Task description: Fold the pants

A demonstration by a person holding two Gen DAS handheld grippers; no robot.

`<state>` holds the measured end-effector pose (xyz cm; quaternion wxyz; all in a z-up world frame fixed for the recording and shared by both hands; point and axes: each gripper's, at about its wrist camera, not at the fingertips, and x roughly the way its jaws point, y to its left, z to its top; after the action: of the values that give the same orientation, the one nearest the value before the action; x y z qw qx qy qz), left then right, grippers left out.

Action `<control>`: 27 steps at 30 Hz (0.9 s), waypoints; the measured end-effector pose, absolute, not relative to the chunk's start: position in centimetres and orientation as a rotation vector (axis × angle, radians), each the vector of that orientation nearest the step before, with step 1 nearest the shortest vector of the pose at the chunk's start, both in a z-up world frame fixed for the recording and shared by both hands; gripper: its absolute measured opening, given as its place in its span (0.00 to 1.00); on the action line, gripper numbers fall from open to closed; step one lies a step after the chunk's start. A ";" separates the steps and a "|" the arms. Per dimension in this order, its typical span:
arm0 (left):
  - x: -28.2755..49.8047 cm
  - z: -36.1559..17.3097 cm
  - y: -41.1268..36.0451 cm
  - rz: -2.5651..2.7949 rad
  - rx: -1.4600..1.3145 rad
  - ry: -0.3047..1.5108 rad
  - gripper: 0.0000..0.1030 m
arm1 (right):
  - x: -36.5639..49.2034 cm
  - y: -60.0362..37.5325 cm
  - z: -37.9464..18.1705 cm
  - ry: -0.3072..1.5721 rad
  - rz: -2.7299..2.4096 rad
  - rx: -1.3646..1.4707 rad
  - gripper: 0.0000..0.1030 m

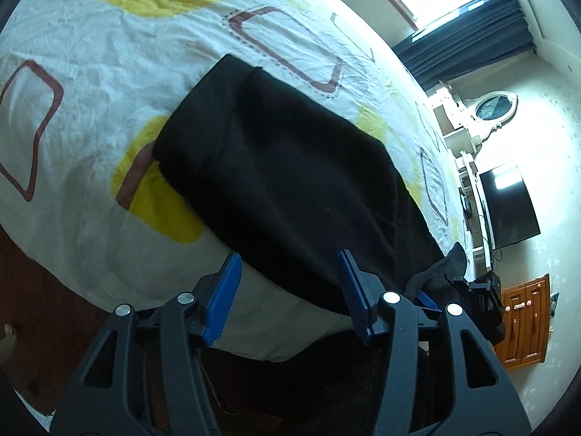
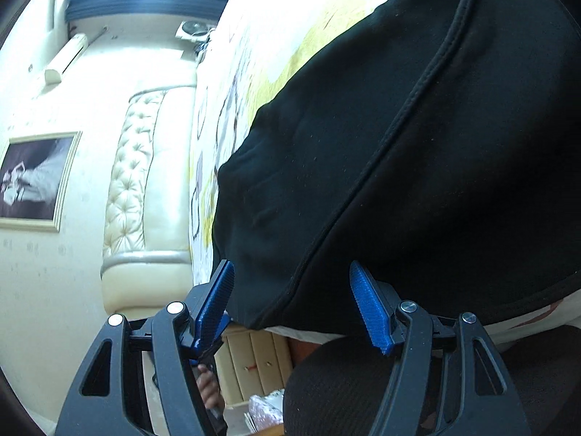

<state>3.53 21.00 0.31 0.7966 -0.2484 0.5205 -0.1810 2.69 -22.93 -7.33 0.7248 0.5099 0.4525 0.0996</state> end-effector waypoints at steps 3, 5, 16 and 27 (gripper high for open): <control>3.9 2.0 18.4 -0.419 -0.404 1.056 0.59 | 3.5 -23.0 -7.4 1.019 0.182 1.089 0.53; 4.7 2.1 16.5 -0.441 -0.316 1.053 0.66 | 3.3 -23.2 -7.7 1.026 0.163 1.075 0.41; 5.6 -1.6 12.8 -0.445 -0.149 1.128 0.68 | -3.6 -32.6 -4.2 0.957 0.080 0.998 0.45; 7.2 0.3 9.3 -0.452 -0.179 1.105 0.70 | -0.3 -52.8 5.4 0.859 -0.460 0.773 0.54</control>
<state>7.16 9.30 0.27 0.8232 -0.0843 0.5197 -0.2125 -0.28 -52.75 5.38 0.8126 0.3622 0.4025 -0.2156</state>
